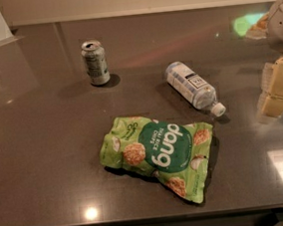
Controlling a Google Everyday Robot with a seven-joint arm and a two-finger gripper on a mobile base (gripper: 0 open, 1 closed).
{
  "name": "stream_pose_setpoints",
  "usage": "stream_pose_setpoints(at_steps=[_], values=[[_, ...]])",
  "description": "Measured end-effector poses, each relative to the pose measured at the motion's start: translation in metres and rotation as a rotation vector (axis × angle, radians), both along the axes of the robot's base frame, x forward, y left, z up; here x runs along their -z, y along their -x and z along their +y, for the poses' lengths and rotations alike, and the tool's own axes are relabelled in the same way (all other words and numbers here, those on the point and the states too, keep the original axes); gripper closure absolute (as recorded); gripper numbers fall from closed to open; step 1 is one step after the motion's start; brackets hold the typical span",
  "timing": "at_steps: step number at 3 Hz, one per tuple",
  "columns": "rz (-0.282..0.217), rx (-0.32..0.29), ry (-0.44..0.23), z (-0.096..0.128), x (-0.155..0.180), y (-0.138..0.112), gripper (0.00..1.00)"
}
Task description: Place blue plastic bottle upright
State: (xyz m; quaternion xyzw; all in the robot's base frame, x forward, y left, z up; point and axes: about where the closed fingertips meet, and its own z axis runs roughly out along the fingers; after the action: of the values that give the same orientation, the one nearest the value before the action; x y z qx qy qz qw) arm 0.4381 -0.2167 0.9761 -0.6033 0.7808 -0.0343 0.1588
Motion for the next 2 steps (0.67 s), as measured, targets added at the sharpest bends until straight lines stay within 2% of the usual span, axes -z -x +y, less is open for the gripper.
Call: stream_pose_setpoints(at_steps=[1,2], values=[[0.000,0.000,0.000,0.000,0.000,0.000,0.00],[-0.005,-0.061,-0.021,0.007,0.006,-0.012,0.00]])
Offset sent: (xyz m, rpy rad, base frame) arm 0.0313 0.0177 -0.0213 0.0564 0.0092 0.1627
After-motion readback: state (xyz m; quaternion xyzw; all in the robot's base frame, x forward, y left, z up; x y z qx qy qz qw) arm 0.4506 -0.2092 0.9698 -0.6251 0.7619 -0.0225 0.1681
